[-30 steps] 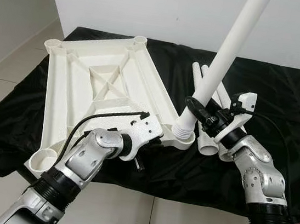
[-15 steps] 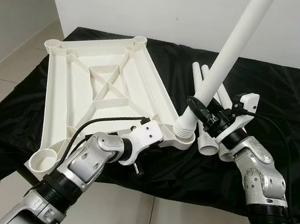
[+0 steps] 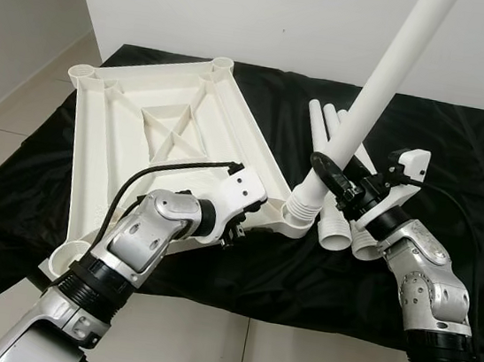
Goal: Building children table
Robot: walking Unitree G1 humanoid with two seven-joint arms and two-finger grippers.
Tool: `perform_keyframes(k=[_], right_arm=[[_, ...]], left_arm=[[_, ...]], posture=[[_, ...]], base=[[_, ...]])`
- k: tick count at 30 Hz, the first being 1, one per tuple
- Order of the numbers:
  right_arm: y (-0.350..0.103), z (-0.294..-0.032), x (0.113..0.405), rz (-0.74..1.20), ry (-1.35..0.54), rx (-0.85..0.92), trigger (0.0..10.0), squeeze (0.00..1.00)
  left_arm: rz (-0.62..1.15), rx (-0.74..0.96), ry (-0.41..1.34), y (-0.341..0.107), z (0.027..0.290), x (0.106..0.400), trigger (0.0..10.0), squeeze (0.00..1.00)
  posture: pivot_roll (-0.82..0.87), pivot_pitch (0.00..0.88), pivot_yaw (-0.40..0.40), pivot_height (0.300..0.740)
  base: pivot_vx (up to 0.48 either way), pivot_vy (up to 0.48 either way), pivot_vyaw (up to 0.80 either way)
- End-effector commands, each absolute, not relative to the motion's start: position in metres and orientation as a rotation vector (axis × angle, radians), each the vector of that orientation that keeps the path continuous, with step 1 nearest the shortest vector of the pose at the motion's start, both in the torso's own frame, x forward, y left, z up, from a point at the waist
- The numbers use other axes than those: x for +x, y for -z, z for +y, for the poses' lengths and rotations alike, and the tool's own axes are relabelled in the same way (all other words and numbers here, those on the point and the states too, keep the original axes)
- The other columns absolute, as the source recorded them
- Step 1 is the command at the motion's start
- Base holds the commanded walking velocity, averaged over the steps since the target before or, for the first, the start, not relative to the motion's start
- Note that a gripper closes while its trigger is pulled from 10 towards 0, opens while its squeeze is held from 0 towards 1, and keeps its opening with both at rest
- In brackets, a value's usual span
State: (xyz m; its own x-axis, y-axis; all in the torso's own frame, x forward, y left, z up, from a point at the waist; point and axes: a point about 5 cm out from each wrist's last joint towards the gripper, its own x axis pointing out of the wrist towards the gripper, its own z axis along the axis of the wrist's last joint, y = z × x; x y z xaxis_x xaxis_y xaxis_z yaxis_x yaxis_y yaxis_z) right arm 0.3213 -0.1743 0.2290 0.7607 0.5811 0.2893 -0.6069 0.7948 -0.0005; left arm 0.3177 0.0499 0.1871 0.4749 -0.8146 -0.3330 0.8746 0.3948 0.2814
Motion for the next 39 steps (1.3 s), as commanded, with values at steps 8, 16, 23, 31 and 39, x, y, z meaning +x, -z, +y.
perform_keyframes(k=[8, 16, 23, 31, 39], right_arm=[[-0.236, -0.179, 0.316, -0.331, -0.631, 0.106, 10.0, 0.00], [-0.239, -0.178, 0.314, -0.340, -0.632, 0.106, 10.0, 0.00], [-0.241, -0.178, 0.315, -0.343, -0.635, 0.100, 10.0, 0.00], [-0.239, -0.179, 0.313, -0.333, -0.634, 0.090, 10.0, 0.00], [-0.236, -0.180, 0.314, -0.319, -0.637, 0.084, 10.0, 0.00]], left_arm=[[0.188, 0.445, 1.048, -0.177, 0.048, 0.322, 10.0, 0.00], [0.235, 0.450, 0.968, -0.166, 0.046, 0.332, 10.0, 0.00], [0.264, 0.455, 0.945, -0.159, 0.044, 0.335, 10.0, 0.00], [0.299, 0.500, 0.975, -0.147, 0.051, 0.332, 10.0, 0.00], [0.299, 0.508, 0.996, -0.145, 0.058, 0.331, 0.0, 0.00]], posture=[[-0.14, 0.107, 0.077, 0.740], [-0.14, 0.101, 0.075, 0.740], [-0.14, 0.101, 0.075, 0.740], [-0.14, 0.107, 0.080, 0.740], [-0.14, 0.112, 0.079, 0.740]], base=[[0.000, 0.000, 0.00], [0.000, 0.000, 0.00], [0.000, 0.000, 0.00], [0.000, 0.000, 0.00], [0.000, 0.000, 0.00]])
